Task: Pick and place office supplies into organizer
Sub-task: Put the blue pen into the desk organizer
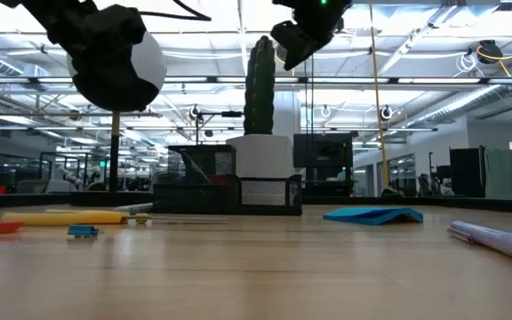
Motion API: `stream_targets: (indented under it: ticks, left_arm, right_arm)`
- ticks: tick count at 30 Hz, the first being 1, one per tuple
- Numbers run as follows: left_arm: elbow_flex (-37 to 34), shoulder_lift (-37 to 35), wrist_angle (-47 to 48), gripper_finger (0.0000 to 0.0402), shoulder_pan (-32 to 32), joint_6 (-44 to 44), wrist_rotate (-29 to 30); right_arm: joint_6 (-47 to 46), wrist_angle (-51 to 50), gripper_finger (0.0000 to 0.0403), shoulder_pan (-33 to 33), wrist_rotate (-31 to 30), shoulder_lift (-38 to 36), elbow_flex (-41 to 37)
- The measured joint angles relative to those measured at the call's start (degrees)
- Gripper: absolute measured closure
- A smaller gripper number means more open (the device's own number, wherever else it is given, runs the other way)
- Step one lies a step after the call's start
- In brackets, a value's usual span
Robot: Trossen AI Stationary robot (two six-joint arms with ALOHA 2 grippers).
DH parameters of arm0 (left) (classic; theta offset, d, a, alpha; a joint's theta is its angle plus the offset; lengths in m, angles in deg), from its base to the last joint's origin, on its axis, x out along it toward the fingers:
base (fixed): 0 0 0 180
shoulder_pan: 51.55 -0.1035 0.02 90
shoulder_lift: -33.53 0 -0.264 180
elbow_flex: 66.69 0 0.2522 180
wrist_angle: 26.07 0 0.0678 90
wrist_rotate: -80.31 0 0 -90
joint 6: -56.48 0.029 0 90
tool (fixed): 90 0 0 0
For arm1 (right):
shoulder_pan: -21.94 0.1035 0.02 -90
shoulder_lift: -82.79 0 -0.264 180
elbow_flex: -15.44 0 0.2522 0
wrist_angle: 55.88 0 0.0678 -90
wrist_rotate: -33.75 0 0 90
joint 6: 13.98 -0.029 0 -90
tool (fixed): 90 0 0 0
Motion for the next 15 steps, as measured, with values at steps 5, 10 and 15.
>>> stream_targets:
  ticks: [5, 10, 15]
  left_arm:
    - [-0.01, -0.1, -2.13, 0.0289, 0.6, 1.51, -5.46]
    - [-0.01, -0.17, -8.17, 0.0289, 2.34, 1.64, -6.86]
    - [-0.01, -0.2, -13.18, 0.0289, 3.52, 0.7, -6.9]
  right_arm:
    - [-6.35, -2.61, 0.0401, -1.66, 0.14, -3.08, 0.0]
    - [0.64, -5.02, 0.04, -1.29, 3.06, -4.83, -0.02]
    - [5.43, -5.5, 0.0402, -1.11, 7.22, -4.77, -0.02]
